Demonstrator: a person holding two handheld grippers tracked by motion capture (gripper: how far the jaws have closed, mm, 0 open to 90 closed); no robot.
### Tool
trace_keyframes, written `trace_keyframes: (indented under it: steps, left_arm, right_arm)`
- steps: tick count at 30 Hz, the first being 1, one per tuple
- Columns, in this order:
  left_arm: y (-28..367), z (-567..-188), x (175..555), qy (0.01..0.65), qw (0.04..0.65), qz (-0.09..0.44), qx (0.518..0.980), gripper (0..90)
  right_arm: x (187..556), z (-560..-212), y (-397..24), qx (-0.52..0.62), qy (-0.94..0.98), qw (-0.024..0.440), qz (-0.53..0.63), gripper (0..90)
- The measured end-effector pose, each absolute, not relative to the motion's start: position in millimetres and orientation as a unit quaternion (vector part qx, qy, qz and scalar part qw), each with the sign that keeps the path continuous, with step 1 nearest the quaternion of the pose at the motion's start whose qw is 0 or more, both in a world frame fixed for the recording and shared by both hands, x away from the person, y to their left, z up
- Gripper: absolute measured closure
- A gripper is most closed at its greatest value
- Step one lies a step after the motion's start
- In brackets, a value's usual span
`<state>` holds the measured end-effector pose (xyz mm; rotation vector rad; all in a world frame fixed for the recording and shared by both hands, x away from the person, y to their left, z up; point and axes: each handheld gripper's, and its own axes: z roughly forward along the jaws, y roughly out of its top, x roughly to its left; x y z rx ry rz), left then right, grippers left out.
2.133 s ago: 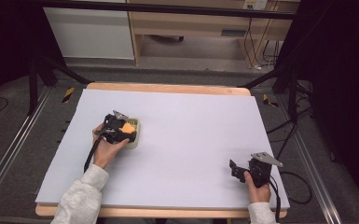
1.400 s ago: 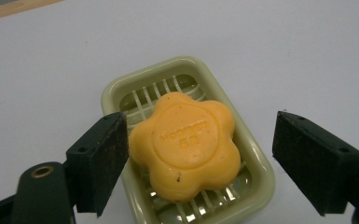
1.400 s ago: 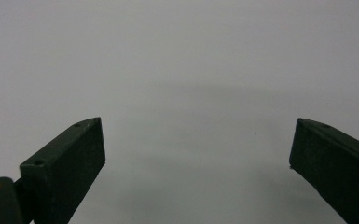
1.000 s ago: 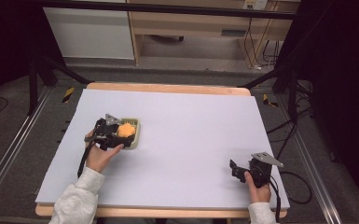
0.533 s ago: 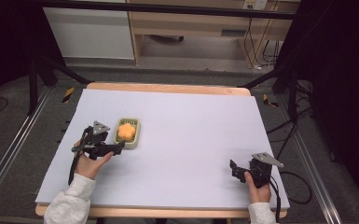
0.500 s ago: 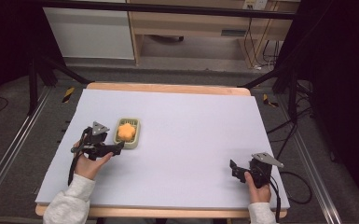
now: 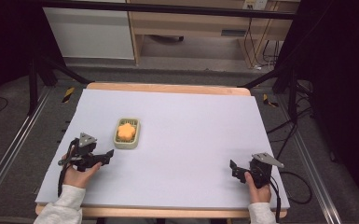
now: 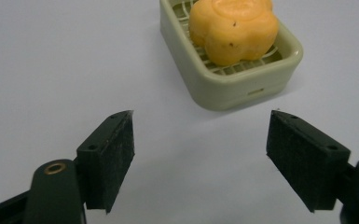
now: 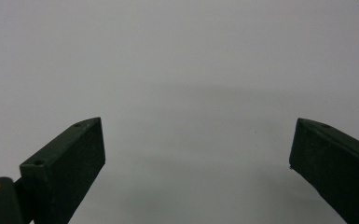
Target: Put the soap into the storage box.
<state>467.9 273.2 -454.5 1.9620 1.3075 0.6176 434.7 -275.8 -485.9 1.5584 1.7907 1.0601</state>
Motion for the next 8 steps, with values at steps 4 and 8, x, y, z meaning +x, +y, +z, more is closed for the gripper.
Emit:
trace_keyframes:
  steps: [4,8]
  left_arm:
    - [279,-458,460,0.512,0.348,0.242,0.747,23.3]
    - [287,-460,456,0.517,0.344,0.247,0.744,23.4]
  right_arm:
    - [435,-486,-276,0.578,0.664,0.265,0.394,3.9]
    - [435,-486,-276,0.578,0.665,0.264,0.393,3.9]
